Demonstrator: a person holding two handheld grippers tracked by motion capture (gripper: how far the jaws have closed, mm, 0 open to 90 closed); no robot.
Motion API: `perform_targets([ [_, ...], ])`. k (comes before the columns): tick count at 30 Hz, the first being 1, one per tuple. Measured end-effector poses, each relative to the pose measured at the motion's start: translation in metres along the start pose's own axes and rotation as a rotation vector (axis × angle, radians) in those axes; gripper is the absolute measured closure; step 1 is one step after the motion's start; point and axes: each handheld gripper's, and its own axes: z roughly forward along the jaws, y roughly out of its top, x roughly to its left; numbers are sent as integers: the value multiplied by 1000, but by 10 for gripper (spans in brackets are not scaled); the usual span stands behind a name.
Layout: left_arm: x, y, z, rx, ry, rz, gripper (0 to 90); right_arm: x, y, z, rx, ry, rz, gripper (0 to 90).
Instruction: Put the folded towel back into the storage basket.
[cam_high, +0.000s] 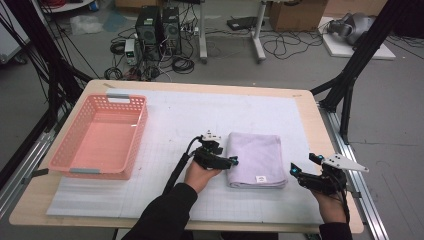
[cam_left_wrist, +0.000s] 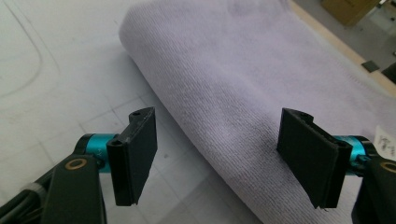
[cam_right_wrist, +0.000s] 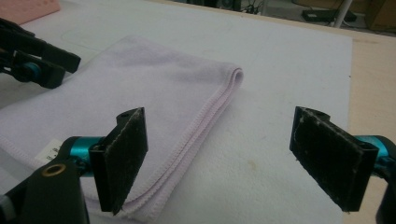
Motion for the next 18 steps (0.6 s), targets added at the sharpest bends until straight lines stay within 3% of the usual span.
perform_targets([
  [6,-1,-3,10,40,1,-22,306,0,0,1,3,5,-2,182],
  [7,0,-3,11,40,-29,-59,328,0,0,1,1,6,-2,182],
  [12,3,-4,16,46,-115,-119,527,2,0,3,8,12,-8,182],
  [15,5,-3,13,31,-131,-105,765,2,1,4,6,13,-8,182],
  [18,10,-2,8,28,-144,-92,795,2,0,4,10,14,-4,182],
])
